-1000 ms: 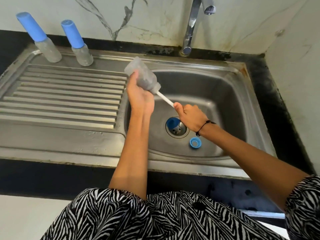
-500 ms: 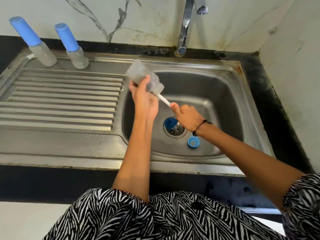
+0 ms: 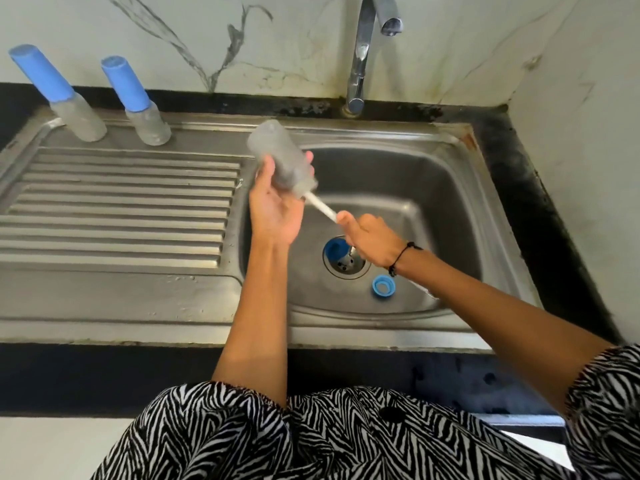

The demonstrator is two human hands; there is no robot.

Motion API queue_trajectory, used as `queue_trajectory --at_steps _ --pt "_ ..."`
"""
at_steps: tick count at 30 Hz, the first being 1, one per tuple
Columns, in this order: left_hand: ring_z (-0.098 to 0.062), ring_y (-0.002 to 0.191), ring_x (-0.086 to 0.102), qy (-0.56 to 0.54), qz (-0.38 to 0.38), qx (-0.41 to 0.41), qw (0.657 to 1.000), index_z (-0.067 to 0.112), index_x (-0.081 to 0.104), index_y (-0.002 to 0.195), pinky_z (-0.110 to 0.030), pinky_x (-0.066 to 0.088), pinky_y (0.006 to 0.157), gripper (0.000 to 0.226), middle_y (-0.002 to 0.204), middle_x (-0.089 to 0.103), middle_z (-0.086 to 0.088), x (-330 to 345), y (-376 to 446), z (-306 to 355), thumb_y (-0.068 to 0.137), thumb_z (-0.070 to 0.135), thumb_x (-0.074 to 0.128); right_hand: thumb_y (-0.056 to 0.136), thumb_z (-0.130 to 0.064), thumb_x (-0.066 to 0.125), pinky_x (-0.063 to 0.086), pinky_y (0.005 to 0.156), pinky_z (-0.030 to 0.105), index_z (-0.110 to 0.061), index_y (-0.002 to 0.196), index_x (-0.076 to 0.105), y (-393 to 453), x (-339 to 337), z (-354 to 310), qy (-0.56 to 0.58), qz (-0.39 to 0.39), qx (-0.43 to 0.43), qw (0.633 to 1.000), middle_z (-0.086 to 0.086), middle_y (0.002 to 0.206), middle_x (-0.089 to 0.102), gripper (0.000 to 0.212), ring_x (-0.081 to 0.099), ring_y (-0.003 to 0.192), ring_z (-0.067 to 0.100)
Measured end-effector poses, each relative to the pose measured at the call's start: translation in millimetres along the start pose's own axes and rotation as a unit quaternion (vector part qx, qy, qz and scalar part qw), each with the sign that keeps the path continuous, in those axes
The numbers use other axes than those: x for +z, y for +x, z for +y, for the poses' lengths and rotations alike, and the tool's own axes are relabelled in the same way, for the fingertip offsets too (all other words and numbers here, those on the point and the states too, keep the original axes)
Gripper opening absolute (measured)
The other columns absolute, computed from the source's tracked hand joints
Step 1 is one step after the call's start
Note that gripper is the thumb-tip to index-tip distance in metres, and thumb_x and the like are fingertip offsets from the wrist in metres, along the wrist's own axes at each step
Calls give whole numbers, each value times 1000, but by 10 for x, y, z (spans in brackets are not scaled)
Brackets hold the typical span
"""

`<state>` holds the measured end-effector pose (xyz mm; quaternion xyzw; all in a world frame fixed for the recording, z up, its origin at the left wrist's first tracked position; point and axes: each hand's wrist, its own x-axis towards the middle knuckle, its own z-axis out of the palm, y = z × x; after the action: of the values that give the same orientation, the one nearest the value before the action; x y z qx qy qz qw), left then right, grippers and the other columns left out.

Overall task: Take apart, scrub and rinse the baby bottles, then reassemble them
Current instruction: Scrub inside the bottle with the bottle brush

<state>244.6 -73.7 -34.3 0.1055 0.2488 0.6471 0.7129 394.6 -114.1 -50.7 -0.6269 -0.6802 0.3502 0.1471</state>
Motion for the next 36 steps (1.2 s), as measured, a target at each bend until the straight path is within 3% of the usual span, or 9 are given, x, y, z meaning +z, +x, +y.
queue_trajectory --at_steps 2,6,11,15,19,22,28,33,36 --pt "-32 104 61 -27 4 -14 1000 6 50 120 -39 49 94 35 110 61 -16 -99 -2 8 94 30 46 100 -47 23 32 56 29 -12 53 33 -79 80 23 -2 -36 -9 999 5 51 37 59 33 48 18" --pt "-19 69 63 102 100 8 990 0 43 130 -29 54 59 44 91 57 -11 -89 22 -157 96 27 50 101 -48 16 37 66 31 -13 67 49 -85 107 84 -182 3 25 983 4 68 49 59 48 72 26" --pt "-29 118 50 45 54 -22 997 12 41 130 -48 40 104 36 131 47 -14 -5 114 -206 101 34 36 101 -44 15 39 61 33 -14 58 34 41 -84 143 -97 16 25 995 3 56 40 56 41 57 22" --pt "-29 108 59 -19 42 -30 998 4 36 140 -40 50 92 62 117 56 -16 -78 12 -224 91 40 50 101 -44 21 36 51 28 -10 57 40 -9 -82 59 0 -47 0 999 4 50 41 59 38 39 12" --pt "-20 75 63 40 77 -30 996 6 37 140 -30 55 66 61 97 59 -11 -76 -2 -248 91 38 55 100 -48 15 43 63 34 -12 62 44 -48 13 140 -150 -25 -1 988 5 62 50 60 49 62 24" --pt "-23 87 60 89 120 -21 989 11 35 137 -38 55 79 49 111 51 -13 14 23 -322 98 39 43 99 -51 10 42 61 32 -15 63 43 12 -48 195 -217 19 24 976 1 61 47 60 49 62 23" --pt "-24 97 58 52 11 6 999 11 52 117 -36 50 82 32 107 57 -10 -2 62 -146 95 32 46 99 -48 23 36 56 28 -14 52 35 -2 -170 139 24 -34 -21 999 1 46 37 60 34 42 15" --pt "-19 69 61 103 90 5 991 4 45 124 -32 55 62 39 89 56 -10 -45 -98 -302 97 32 48 99 -51 16 41 58 34 -14 58 42 66 -86 246 -168 -27 -17 985 4 57 47 61 43 53 21" --pt "-21 76 58 79 80 2 994 2 46 126 -37 53 69 42 89 55 -9 -29 -135 -275 100 33 39 99 -50 14 36 56 30 -14 56 39 82 -102 265 -179 19 -30 983 2 54 41 61 39 51 19"
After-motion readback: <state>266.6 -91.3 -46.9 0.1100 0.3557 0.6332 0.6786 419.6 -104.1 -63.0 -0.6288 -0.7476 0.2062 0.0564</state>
